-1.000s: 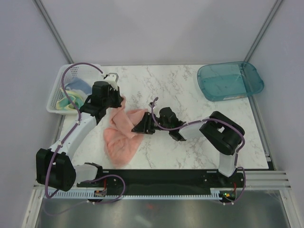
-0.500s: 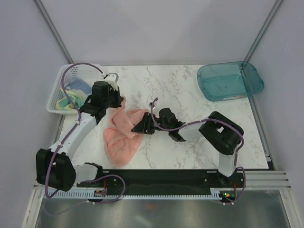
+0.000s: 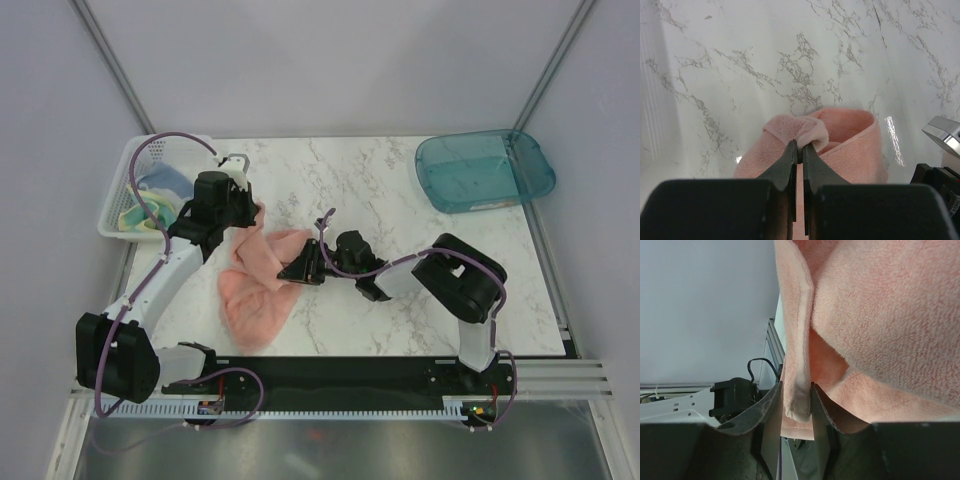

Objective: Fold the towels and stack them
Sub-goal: Flatten out the crumpled towel

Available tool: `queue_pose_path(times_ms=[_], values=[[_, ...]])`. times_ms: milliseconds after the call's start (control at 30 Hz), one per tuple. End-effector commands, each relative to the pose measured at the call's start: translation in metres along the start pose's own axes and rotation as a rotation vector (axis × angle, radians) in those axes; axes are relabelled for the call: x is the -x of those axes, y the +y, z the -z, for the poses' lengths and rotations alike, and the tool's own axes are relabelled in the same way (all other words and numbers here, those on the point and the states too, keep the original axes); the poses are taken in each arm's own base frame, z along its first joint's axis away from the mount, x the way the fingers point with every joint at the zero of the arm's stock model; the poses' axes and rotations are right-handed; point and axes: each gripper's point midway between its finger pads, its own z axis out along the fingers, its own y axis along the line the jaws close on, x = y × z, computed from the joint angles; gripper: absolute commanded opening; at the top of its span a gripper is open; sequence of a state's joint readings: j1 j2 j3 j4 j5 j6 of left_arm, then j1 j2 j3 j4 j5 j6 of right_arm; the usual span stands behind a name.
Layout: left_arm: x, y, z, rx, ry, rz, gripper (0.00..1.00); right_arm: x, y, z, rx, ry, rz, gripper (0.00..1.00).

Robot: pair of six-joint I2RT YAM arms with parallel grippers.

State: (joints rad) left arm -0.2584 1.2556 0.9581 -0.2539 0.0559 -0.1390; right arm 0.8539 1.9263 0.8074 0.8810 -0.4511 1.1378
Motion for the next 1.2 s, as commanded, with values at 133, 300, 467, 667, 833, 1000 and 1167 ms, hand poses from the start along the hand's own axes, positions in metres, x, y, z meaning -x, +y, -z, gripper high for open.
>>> queue_pose_path(times_ms=[133, 300, 467, 667, 833, 1000, 1167], values=[[0.015, -0.005, 0.004, -0.025, -0.064, 0.033, 0.02, -0.002, 0.019, -0.001, 0.096, 0.002, 0.005, 0.23], [0.018, -0.007, 0.005, -0.033, -0.072, 0.043, 0.02, -0.002, 0.030, 0.005, 0.125, 0.008, 0.026, 0.00], [0.065, -0.021, 0.039, -0.076, -0.172, 0.058, 0.02, 0.026, 0.029, 0.040, -0.196, 0.003, 0.291, 0.00], [0.158, -0.064, 0.122, -0.216, -0.376, 0.031, 0.02, 0.113, 0.079, 0.136, -0.567, -0.206, 0.628, 0.00], [0.199, -0.103, 0.204, -0.364, -0.502, 0.014, 0.02, 0.156, 0.151, 0.209, -0.695, -0.361, 0.794, 0.00], [0.224, -0.125, 0.292, -0.496, -0.621, -0.007, 0.02, 0.184, 0.257, 0.296, -0.677, -0.584, 0.914, 0.00], [0.228, -0.146, 0.347, -0.640, -0.657, -0.026, 0.02, 0.167, 0.353, 0.356, -0.412, -0.716, 1.093, 0.00]])
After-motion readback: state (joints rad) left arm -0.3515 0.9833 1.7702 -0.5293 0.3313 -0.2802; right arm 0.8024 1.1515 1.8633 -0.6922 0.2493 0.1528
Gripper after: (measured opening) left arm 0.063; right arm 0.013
